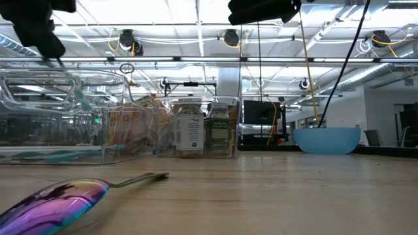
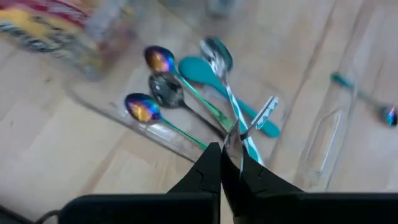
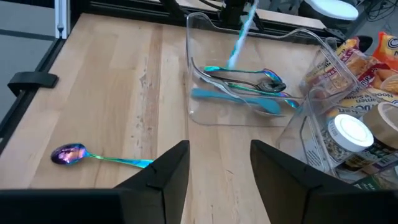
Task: Pick & Place Food Item
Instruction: Put the white patterned spoon into the bottom transparent bin
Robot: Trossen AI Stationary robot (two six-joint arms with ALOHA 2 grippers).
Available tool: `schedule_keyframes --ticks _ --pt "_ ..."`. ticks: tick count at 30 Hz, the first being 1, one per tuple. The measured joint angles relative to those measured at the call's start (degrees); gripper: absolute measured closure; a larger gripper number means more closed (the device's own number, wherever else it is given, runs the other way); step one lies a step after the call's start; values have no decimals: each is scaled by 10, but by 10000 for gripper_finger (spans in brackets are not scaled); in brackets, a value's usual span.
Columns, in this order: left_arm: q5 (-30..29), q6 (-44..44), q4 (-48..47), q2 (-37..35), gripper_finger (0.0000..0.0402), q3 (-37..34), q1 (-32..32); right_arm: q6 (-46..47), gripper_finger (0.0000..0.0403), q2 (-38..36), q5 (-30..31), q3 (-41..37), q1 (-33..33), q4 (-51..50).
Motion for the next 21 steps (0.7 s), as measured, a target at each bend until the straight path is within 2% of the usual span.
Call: schedule_keyframes --ticks 6,12,18,21 --pt "80 153 71 107 396 0 59 1 244 0 0 0 -1 0" --pt "157 268 161 192 394 0 124 1 242 0 0 0 -1 0" --pt "212 298 188 243 395 1 180 1 242 0 0 0 -1 -1" --pt "217 305 186 254 382 1 200 1 243 0 0 0 -1 0"
